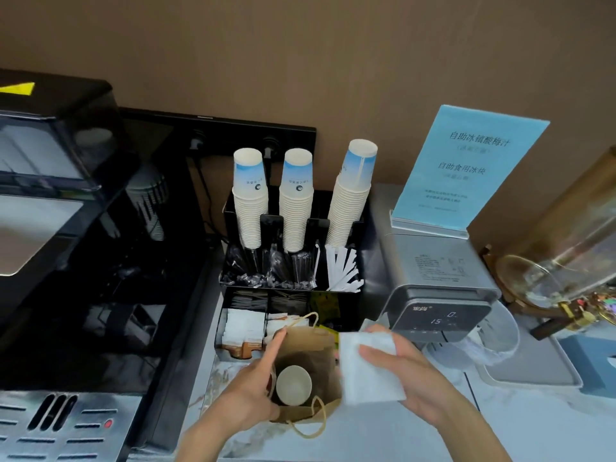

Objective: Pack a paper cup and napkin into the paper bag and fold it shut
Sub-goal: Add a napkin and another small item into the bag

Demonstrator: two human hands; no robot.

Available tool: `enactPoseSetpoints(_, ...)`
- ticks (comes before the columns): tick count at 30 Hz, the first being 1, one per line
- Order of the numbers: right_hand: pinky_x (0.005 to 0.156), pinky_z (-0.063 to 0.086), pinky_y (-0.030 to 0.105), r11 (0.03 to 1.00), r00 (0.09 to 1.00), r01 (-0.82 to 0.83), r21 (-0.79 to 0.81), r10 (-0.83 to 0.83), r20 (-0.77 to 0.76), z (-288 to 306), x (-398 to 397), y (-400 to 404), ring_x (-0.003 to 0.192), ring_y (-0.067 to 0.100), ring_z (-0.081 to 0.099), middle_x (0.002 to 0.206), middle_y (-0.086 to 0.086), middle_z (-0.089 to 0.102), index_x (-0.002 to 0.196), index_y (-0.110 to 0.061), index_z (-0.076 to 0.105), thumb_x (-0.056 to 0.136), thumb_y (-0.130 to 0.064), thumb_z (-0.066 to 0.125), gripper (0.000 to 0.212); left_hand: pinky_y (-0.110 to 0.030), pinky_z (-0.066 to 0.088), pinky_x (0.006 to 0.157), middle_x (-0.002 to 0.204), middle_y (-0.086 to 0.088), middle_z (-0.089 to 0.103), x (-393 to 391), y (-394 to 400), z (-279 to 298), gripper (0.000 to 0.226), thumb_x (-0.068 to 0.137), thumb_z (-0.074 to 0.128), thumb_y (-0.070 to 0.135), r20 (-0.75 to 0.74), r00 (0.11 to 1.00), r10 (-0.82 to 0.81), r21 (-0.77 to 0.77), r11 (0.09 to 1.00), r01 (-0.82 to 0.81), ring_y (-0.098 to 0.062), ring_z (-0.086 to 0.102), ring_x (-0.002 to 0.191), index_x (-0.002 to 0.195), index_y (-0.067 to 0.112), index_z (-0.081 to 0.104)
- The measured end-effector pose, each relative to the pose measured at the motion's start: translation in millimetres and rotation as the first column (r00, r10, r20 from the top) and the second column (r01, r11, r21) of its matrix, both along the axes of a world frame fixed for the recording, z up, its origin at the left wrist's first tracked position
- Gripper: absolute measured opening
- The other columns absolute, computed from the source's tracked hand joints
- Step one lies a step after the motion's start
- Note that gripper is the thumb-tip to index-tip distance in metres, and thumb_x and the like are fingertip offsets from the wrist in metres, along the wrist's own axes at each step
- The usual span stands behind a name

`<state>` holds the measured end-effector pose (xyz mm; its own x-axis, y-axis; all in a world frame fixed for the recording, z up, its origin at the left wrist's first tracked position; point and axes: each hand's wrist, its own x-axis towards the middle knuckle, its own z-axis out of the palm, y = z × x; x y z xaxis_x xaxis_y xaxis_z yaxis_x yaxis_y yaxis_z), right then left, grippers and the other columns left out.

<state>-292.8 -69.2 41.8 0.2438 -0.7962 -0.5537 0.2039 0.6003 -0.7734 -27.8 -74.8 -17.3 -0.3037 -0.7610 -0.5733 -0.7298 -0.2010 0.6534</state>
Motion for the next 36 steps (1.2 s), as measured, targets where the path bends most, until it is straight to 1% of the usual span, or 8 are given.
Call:
enactPoseSetpoints(5, 0.089, 0.055, 0.045, 0.939, 0.864, -0.344, -0.020, 0.308, -0.398, 0, 78, -25, 0.109, 0.032, 0.068, 0.119, 0.018, 0.069, 0.123, -0.010, 0.062, 0.097, -0.013, 0.059, 0.026, -0.016, 0.043, 0.051, 0.109, 0.003, 0.051, 1, 1, -1, 0.127, 0.080, 0.071, 0.004, 0.004, 1.000, -0.020, -0.003, 1.000, 0.020, -0.008, 0.054, 0.067, 0.139, 0.066, -0.023)
enactPoseSetpoints(9, 0.090, 0.050, 0.034, 0.830, 0.462, -0.538, 0.150, 0.439, -0.771, -24, 109, -38, 0.108, 0.024, 0.060, 0.132, 0.018, 0.058, 0.128, -0.003, 0.055, 0.101, -0.018, 0.045, 0.033, -0.019, 0.038, 0.050, 0.082, 0.004, 0.045, -2, 1, -3, 0.123, 0.081, 0.067, 0.005, 0.044, 0.998, -0.051, -0.019, 0.998, 0.052, -0.010, 0.048, 0.060, 0.146, 0.056, -0.025)
enactPoseSetpoints(13, 0.100, 0.047, 0.035, 0.734, 0.122, -0.594, 0.330, 0.488, -0.864, -36, 125, -48, 0.123, 0.031, 0.056, 0.135, 0.019, 0.056, 0.133, 0.002, 0.053, 0.104, -0.012, 0.038, 0.036, -0.029, 0.045, 0.062, 0.137, -0.016, 0.048, -4, 2, -7, 0.125, 0.083, 0.066, 0.004, 0.031, 0.998, -0.062, -0.032, 0.998, 0.063, -0.017, 0.055, 0.072, 0.141, 0.061, -0.028)
enactPoseSetpoints(16, 0.105, 0.048, 0.038, 0.728, -0.031, -0.545, 0.417, 0.479, -0.877, -53, 130, -53, 0.127, 0.031, 0.055, 0.141, 0.018, 0.053, 0.138, -0.001, 0.052, 0.101, -0.008, 0.045, 0.038, -0.028, 0.044, 0.063, 0.152, -0.020, 0.037, -4, 3, -9, 0.123, 0.086, 0.062, 0.000, 0.043, 0.996, -0.076, -0.058, 0.995, 0.079, -0.012, 0.052, 0.067, 0.132, 0.065, -0.033)
enactPoseSetpoints(22, 0.112, 0.041, 0.039, 0.732, -0.041, -0.492, 0.471, 0.520, -0.853, -78, 129, -59, 0.135, 0.029, 0.049, 0.148, 0.016, 0.048, 0.144, -0.006, 0.045, 0.103, -0.011, 0.043, 0.042, -0.034, 0.049, 0.070, 0.163, -0.012, 0.027, -7, 3, -3, 0.122, 0.087, 0.059, 0.000, 0.096, 0.989, -0.109, -0.045, 0.993, 0.113, -0.019, 0.058, 0.078, 0.139, 0.059, -0.034)
enactPoseSetpoints(29, 0.118, 0.028, 0.040, 0.634, -0.125, -0.525, 0.568, 0.602, -0.788, -102, 133, -64, 0.140, 0.031, 0.038, 0.152, 0.014, 0.040, 0.149, -0.014, 0.036, 0.104, -0.016, 0.038, 0.045, -0.041, 0.055, 0.084, 0.163, -0.010, 0.027, -8, 7, 0, 0.121, 0.088, 0.060, 0.003, 0.108, 0.987, -0.122, -0.041, 0.991, 0.127, -0.030, 0.066, 0.102, 0.138, 0.057, -0.036)
enactPoseSetpoints(33, 0.107, 0.042, 0.039, 0.773, 0.066, -0.504, 0.384, 0.478, -0.876, -105, 123, -54, 0.132, 0.036, 0.050, 0.143, 0.021, 0.053, 0.141, -0.002, 0.047, 0.097, -0.010, 0.041, 0.045, -0.035, 0.049, 0.073, 0.162, -0.007, 0.028, -8, 8, 1, 0.122, 0.087, 0.060, 0.003, 0.095, 0.988, -0.125, -0.045, 0.991, 0.130, -0.026, 0.062, 0.092, 0.139, 0.055, -0.037)
enactPoseSetpoints(36, 0.108, 0.041, 0.039, 0.825, 0.135, -0.493, 0.278, 0.388, -0.912, -100, 121, -47, 0.133, 0.037, 0.049, 0.144, 0.022, 0.050, 0.143, 0.001, 0.044, 0.098, -0.008, 0.037, 0.046, -0.034, 0.047, 0.071, 0.164, -0.006, 0.025, -10, 6, 1, 0.122, 0.087, 0.059, 0.001, 0.098, 0.986, -0.131, -0.035, 0.990, 0.135, -0.025, 0.059, 0.087, 0.140, 0.054, -0.038)
